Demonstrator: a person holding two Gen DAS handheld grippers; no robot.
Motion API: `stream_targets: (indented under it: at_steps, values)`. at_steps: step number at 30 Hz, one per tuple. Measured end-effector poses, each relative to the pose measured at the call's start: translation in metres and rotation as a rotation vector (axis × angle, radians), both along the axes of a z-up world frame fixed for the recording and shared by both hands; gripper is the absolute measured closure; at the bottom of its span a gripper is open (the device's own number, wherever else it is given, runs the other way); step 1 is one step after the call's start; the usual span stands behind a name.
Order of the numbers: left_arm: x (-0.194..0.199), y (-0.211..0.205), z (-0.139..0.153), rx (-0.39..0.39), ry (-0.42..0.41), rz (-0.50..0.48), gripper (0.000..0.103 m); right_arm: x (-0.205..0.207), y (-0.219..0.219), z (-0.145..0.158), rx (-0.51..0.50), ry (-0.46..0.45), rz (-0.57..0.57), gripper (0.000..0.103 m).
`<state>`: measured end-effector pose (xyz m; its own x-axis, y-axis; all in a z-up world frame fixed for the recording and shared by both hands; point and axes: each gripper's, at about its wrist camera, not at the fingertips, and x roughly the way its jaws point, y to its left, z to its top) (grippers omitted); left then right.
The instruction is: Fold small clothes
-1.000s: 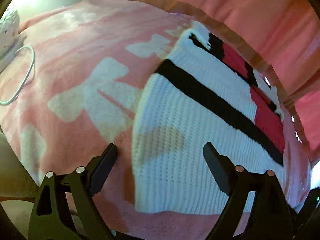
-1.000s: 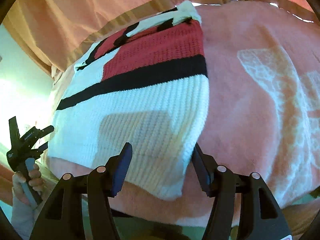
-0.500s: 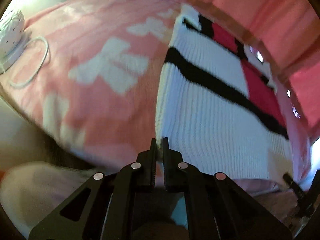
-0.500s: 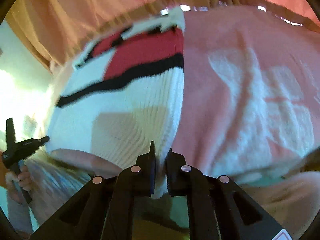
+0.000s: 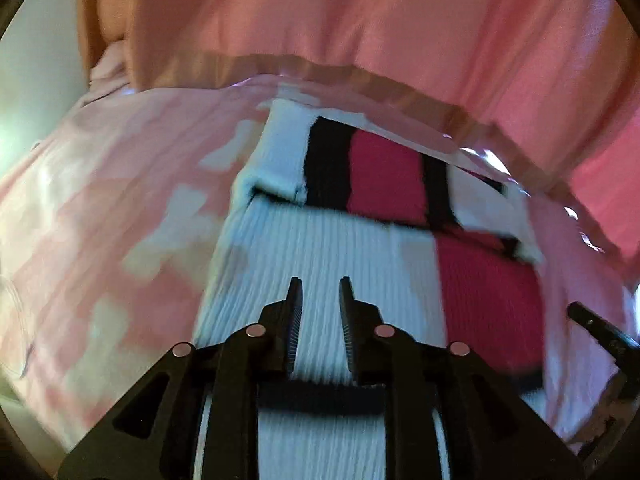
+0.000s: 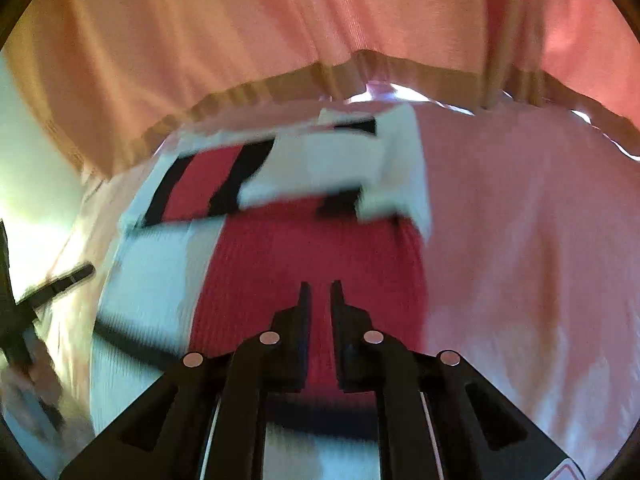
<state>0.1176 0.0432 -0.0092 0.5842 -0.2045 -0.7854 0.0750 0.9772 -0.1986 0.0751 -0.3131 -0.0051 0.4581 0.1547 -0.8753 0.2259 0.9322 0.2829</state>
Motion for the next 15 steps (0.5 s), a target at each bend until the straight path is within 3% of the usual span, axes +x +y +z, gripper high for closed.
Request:
stream_targets:
  at_steps: [1,3,4,6,10,13,14,15]
  values:
    - [0.029,-0.010,-0.018,0.024,0.028,0.019,0.084,0.014,-0.002,-0.009,-0.012,0.012,-0.009,0.094]
    - [0.045,-0.010,-0.045,0.051,0.098,0.075,0.084,0.036,-0.002,-0.030,-0.021,0.063,-0.031,0.094]
    - [0.048,-0.003,-0.063,0.025,0.148,0.091,0.085,0.037,-0.001,-0.042,-0.032,0.104,-0.031,0.094]
    - [0.031,0.003,-0.061,0.035,0.083,0.062,0.084,0.017,0.004,-0.054,-0.060,0.155,0.004,0.093]
    - [-0.038,0.022,-0.062,0.154,0.088,-0.079,0.080,-0.100,0.017,-0.047,-0.046,0.141,0.048,0.093]
    - [-0.099,0.055,-0.064,0.151,0.139,-0.093,0.071,-0.186,0.024,-0.027,-0.019,0.142,0.007,0.092]
    - [-0.121,0.061,-0.062,0.136,0.125,-0.104,0.069,-0.208,0.025,-0.020,-0.009,0.150,-0.025,0.086]
    - [-0.133,0.063,-0.061,0.145,0.121,-0.105,0.066,-0.220,0.027,-0.017,-0.011,0.163,-0.047,0.066]
